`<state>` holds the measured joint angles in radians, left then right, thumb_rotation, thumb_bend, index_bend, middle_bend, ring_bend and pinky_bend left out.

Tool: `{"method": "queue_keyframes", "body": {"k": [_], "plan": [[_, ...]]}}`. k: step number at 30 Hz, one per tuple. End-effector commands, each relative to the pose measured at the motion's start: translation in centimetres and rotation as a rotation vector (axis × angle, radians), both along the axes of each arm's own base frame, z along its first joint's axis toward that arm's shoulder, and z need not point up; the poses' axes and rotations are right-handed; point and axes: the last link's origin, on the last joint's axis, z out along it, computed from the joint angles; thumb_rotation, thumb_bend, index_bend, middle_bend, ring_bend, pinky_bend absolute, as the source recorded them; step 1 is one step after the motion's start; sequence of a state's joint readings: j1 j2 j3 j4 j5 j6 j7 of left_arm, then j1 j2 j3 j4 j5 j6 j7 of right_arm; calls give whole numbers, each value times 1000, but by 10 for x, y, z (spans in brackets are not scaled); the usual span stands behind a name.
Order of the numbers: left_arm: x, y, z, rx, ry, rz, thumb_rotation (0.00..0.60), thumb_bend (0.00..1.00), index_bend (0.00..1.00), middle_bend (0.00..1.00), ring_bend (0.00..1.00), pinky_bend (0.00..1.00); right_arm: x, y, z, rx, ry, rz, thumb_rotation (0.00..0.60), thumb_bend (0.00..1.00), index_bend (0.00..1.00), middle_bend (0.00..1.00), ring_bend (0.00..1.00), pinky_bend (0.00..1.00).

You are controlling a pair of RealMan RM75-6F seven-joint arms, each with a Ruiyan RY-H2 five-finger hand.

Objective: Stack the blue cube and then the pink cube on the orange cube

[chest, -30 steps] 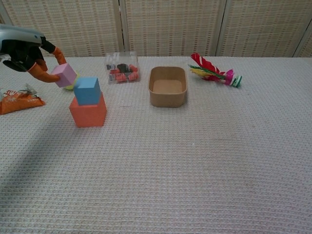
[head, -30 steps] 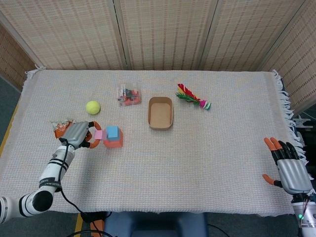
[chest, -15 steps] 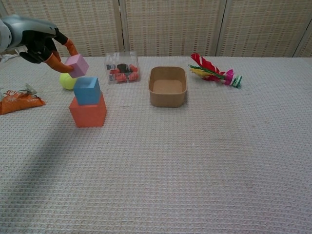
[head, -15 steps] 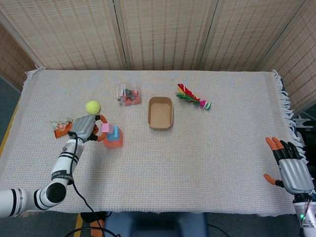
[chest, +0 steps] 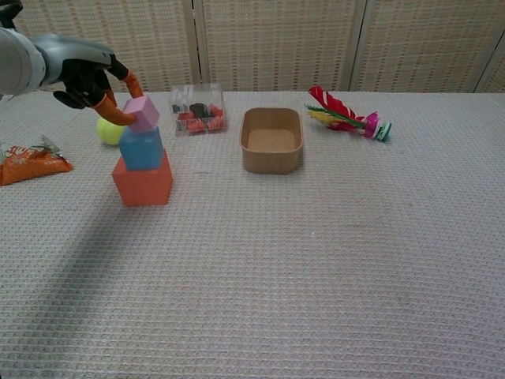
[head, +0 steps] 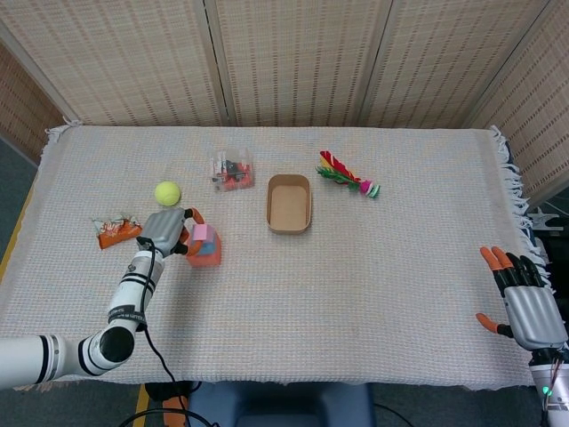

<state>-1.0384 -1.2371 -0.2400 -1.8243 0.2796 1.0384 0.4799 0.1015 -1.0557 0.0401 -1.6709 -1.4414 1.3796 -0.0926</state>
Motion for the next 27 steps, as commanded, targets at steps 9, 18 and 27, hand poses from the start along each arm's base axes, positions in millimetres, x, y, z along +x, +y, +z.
{"method": "queue_keyframes", "body": {"k": [9,18,27], "plan": [[0,1,-3,-2,4,1,600,413,484,1000,1000,1000,0,1,1,-3,-2,3,600,63,0,0,0,0],[-5,2,-2,-1,18,8,600,413,483,1000,1000,1000,0,1,2,-6,-2,4,600,62,0,0,0,0],[-9,2,-2,-7,33,8,600,413,483,1000,1000,1000,0,1,2,-9,-1,4,600,62,0,0,0,0]]}}
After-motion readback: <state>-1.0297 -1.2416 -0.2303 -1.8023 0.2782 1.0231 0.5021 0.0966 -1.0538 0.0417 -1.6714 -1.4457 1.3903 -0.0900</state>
